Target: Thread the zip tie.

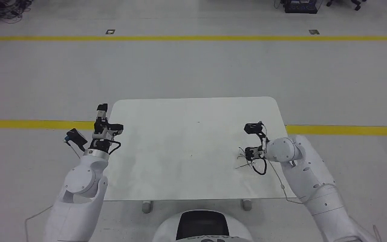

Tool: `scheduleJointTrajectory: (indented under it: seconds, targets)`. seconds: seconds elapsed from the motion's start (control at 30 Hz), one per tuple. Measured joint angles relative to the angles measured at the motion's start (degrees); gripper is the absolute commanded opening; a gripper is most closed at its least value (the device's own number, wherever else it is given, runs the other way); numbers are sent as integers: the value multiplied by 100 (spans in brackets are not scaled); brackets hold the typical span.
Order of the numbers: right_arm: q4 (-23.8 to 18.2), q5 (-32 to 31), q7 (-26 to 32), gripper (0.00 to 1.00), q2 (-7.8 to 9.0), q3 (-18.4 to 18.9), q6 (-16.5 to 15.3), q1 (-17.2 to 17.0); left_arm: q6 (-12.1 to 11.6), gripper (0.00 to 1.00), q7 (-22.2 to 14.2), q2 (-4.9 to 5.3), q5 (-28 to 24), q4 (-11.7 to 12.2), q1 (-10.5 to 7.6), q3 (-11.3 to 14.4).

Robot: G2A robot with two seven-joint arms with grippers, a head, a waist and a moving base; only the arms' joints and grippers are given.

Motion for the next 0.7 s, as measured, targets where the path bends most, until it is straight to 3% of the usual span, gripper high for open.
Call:
scheduleJointTrajectory:
  seconds: [0.47,0.7]
  targets:
    - [-11,144,-112,0,12,78,13,-45,0,100,0,0,0,0,0,0]
    - [-246,-97,11,0,6,-9,837,166,0,100,0,0,0,0,0,0]
